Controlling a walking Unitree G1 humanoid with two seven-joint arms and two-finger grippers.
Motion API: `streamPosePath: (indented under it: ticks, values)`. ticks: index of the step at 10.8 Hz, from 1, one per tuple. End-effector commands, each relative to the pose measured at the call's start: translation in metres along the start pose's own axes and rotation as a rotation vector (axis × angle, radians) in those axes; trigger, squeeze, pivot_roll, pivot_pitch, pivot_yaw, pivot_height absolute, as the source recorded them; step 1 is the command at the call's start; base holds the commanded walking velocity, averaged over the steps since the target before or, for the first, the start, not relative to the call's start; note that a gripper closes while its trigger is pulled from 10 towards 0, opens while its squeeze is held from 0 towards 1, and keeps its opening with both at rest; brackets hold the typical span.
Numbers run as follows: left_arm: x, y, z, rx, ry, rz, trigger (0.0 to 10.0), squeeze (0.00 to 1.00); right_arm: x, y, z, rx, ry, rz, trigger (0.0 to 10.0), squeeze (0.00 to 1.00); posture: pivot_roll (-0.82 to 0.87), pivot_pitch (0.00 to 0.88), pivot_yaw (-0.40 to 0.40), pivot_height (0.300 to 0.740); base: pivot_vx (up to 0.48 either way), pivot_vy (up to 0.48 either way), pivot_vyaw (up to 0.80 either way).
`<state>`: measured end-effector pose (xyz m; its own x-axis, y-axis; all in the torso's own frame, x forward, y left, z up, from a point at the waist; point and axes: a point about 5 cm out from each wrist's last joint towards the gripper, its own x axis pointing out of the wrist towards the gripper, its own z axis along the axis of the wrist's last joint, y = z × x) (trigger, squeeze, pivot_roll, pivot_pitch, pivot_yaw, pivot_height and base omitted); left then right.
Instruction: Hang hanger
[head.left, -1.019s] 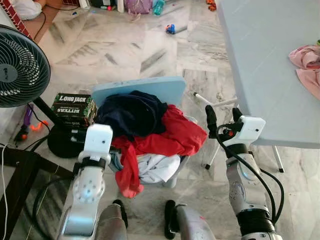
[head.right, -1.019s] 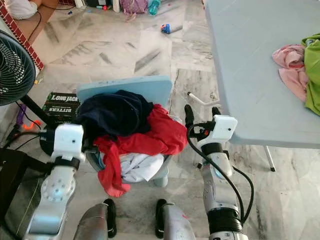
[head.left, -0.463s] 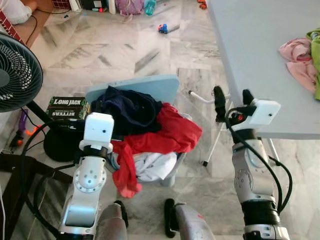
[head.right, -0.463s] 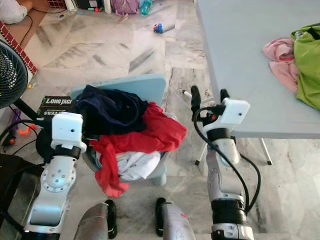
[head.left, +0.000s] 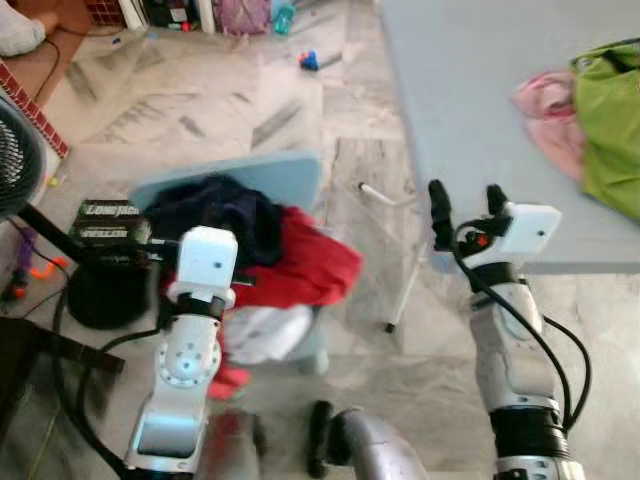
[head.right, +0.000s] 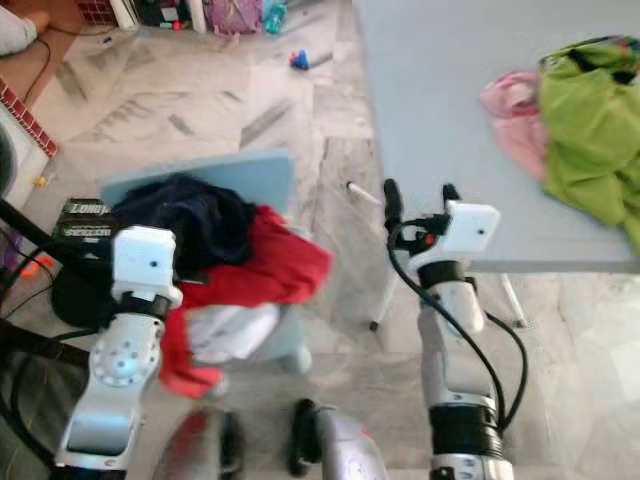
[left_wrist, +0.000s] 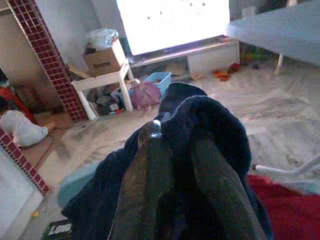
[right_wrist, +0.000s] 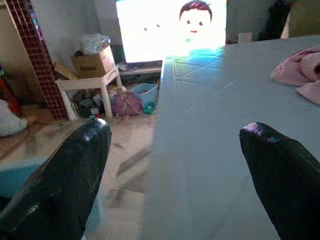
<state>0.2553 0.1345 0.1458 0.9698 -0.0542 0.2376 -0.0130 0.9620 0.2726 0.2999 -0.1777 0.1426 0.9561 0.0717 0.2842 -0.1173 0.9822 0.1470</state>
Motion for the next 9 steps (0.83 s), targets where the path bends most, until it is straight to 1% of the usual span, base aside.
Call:
streamPosePath:
  ticks: [1, 4, 5, 9]
  values:
    - [-0.0033, 0.0014, 0.0000, 0.002, 0.003, 0.003, 10.0, 0.00, 0.0001, 0.0002, 0.0032, -0.009, -0.006, 0.001, 10.0, 0.00, 0.07, 0.224, -0.043, 0.740, 0.000, -0.442, 0.00]
    - [-0.0034, 0.0012, 0.0002, 0.000, 0.005, 0.000, 10.0, 0.00, 0.0007, -0.0022, 0.0037, -0.020, -0.001, -0.002, 10.0, 0.00, 0.07, 0.230, -0.045, 0.740, 0.000, -0.439, 0.00]
    - [-0.0037, -0.0014, 0.0010, -0.002, 0.006, -0.008, 10.0, 0.00, -0.0006, -0.0043, 0.0030, -0.026, 0.008, -0.005, 10.0, 0.00, 0.06, 0.233, -0.044, 0.740, 0.000, -0.442, 0.00]
    - [-0.0040, -0.0027, 0.0016, 0.001, 0.005, -0.020, 10.0, 0.00, 0.0001, -0.0030, 0.0012, -0.026, 0.018, -0.001, 10.0, 0.00, 0.07, 0.239, -0.044, 0.740, 0.000, -0.440, 0.00]
